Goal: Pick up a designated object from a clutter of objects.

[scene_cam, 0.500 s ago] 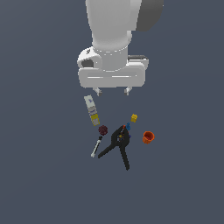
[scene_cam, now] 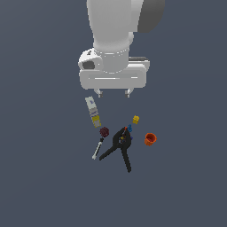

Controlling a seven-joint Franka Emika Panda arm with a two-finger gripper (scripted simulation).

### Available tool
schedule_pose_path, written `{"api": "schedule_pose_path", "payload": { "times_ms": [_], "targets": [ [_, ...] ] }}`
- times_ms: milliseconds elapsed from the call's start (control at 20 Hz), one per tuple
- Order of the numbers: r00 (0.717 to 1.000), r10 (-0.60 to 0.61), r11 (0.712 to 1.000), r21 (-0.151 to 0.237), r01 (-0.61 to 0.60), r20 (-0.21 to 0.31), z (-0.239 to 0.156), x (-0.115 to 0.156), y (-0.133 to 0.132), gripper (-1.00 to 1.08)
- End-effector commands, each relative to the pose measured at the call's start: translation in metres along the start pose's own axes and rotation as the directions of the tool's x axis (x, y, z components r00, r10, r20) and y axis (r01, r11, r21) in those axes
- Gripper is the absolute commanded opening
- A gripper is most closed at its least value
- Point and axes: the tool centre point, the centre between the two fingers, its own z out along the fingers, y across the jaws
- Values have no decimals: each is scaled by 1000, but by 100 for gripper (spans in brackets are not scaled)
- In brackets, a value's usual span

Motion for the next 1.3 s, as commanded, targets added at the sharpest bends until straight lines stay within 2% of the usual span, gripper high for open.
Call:
{"api": "schedule_pose_path", "payload": {
  "times_ms": [0,300,600,950,1250],
  "targets": [
    [1000,5,1000,-1,-5,1,-1,-1,0,100],
    [1000,-5,1000,-1,5,1,3,0,1,100],
    [998,-56,998,-5,56,1,24,4,7,100],
    [986,-166,986,-12,166,2,70,9,19,100],
    [955,-297,954,-21,298,6,123,8,33,100]
  ]
}}
